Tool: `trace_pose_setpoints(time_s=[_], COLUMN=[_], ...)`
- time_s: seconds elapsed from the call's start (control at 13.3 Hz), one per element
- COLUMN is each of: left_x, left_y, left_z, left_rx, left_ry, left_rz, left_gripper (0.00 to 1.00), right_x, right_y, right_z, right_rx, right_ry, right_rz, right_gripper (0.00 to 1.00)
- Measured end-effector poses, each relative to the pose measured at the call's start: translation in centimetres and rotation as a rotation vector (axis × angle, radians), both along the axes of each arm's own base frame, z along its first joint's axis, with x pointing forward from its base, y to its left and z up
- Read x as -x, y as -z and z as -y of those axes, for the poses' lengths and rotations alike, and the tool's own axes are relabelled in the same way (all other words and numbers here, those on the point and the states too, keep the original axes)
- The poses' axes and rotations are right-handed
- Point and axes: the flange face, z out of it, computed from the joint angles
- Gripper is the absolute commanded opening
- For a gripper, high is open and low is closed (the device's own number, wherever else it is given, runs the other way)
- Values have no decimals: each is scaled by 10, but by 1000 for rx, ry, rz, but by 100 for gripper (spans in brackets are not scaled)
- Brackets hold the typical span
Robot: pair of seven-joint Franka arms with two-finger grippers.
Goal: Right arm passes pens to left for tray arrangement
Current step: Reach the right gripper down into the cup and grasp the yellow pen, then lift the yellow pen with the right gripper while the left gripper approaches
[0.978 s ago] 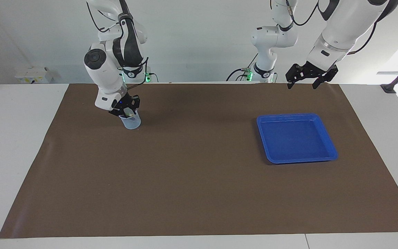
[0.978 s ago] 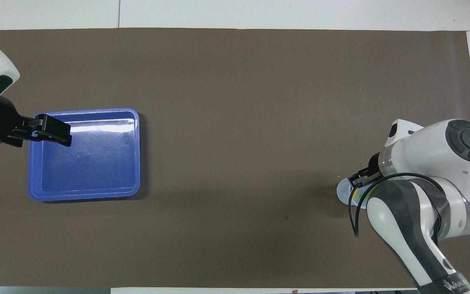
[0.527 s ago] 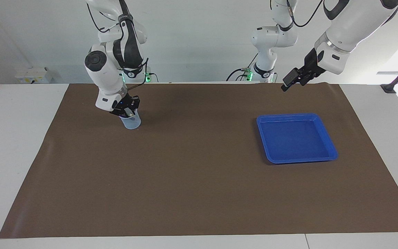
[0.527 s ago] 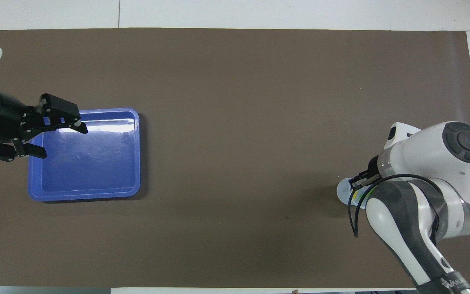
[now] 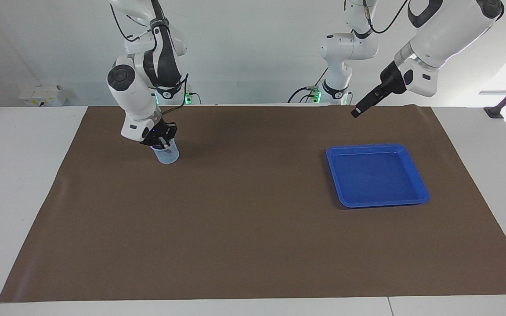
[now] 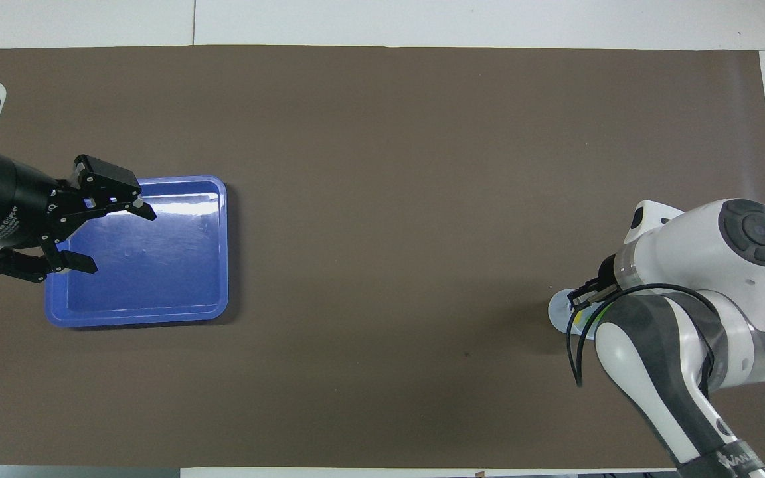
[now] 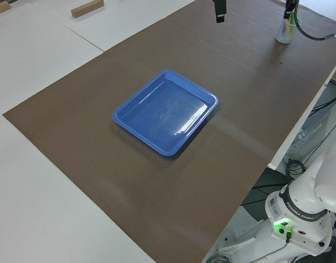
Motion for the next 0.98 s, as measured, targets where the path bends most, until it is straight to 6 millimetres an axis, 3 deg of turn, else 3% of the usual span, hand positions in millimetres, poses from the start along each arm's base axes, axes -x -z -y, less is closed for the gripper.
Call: trace_pose_setpoints(time_s=[0.15,0.3,0.38,0.53,0.98], left_x=[1,-1,-2,-2,-9], left_y=[0,0,1,2,3], left_z=[3,6,7,11,25], left_rx=[17,43,53,84,219], left_ry=[-59,-137,-176,-253,-676], left_rz=[-21,-31,-39,-70,-259], left_gripper=[100,100,100,100,100], right_x=[-16,-32,-37,-42,-48], right_y=[-41,-106,-138,-179,-185], right_z=[6,3,-2,-23,-126], right_rx=[-4,-14,-27,-101,-295], right_ry=[11,3,13,111,596], right_rz=[6,49,78,112,53], right_gripper=[0,0,0,0,0])
